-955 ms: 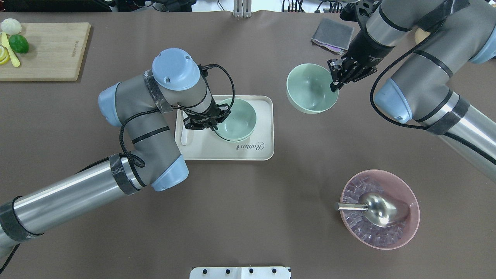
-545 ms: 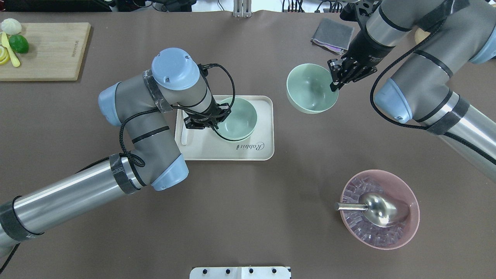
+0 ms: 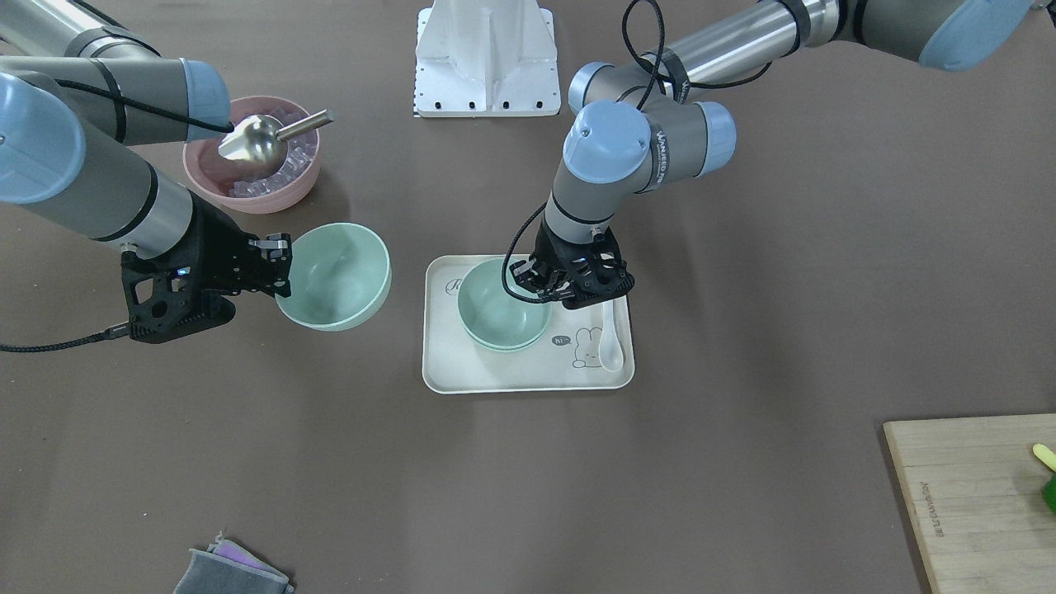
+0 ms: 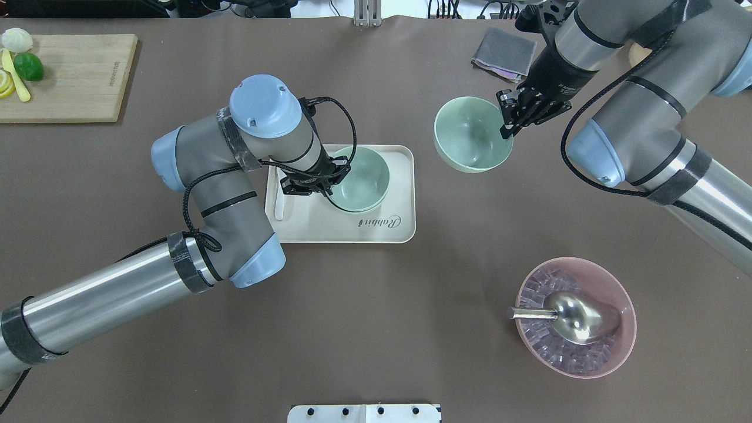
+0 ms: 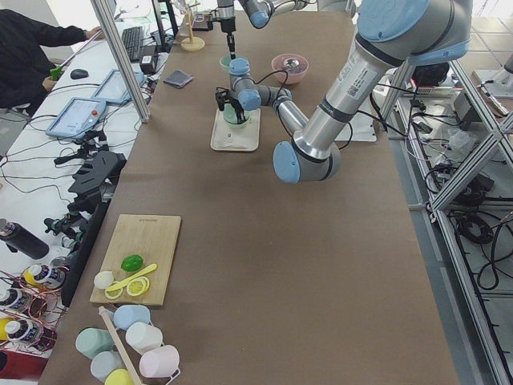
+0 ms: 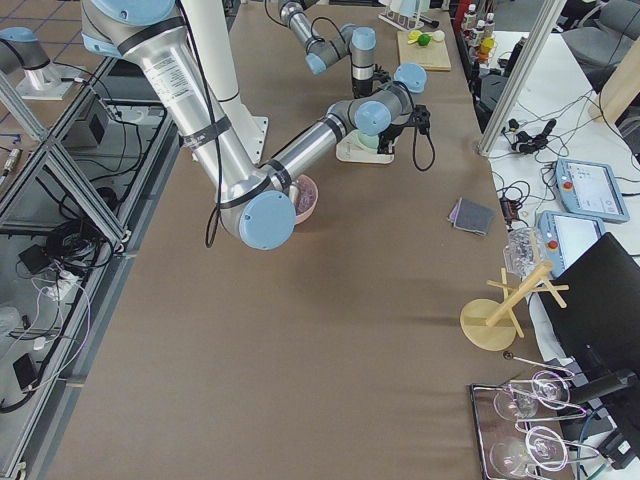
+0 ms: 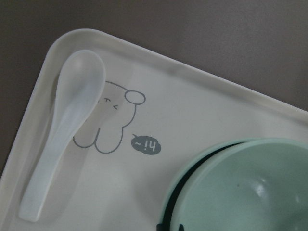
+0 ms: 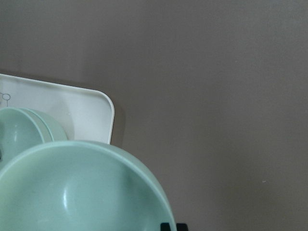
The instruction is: Stack green bowls together
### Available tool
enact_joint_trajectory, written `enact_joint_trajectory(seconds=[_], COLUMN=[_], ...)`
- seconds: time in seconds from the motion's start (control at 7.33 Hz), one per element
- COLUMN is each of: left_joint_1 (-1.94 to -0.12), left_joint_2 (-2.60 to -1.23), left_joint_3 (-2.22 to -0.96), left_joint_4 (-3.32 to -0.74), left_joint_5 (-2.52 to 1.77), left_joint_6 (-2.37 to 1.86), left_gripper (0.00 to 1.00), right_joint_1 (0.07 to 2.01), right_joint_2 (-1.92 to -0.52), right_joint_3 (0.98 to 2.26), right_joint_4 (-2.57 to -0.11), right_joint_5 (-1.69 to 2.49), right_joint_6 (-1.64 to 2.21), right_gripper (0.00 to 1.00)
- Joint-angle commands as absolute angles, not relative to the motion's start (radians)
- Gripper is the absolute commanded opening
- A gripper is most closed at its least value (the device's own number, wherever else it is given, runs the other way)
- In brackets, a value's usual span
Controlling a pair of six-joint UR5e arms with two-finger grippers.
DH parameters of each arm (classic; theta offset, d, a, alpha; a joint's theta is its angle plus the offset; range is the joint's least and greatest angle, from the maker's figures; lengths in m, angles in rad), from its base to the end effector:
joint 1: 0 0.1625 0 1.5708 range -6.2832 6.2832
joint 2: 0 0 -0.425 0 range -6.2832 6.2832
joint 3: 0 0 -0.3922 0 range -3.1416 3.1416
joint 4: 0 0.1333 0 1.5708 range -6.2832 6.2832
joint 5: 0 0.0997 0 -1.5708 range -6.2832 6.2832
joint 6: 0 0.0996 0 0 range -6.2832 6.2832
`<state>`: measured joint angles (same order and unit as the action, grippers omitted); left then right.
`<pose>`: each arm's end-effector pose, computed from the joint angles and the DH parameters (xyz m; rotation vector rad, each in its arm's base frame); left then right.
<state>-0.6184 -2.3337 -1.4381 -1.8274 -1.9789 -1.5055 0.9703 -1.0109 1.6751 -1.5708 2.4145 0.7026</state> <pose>0.5522 -0.5080 0.2191 -0.0660 0.9546 -0.3297 -0.3209 -0.5727 0.2715 0.0037 -1.0216 -0.1869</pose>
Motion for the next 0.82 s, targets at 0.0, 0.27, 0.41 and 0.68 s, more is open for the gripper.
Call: enact_joint_trajectory(seconds=[0.0,0.27,0.41,0.68], left_joint_1=[-0.618,-0.621,-0.621,-0.635], left_joint_2=[-2.333,-2.332,-2.333,-2.330], left_joint_3=[-1.427,-1.433,-1.437,-1.447], left_joint_4=[-1.848,-1.851,-1.853,-1.859], left_joint_5=[-1.979,-1.980,-1.980,-1.983], left_joint_6=[-1.506,-1.500,-1.500,-1.497], left_gripper=[0.00,0.60,0.97,0.97], right_joint_1=[0.969,0.971,0.971,0.971], right_joint_2=[-1.011,-1.011,-1.011,-1.011], right_joint_3=[1.675,1.677,1.680,1.681], right_joint_4=[-1.571,-1.571,-1.571,-1.571], right_joint_5=[2.414,2.414,2.414,2.416], right_joint_6=[0.703,0.703,0.703,0.703], right_gripper=[0.00,0.00,0.00,0.00])
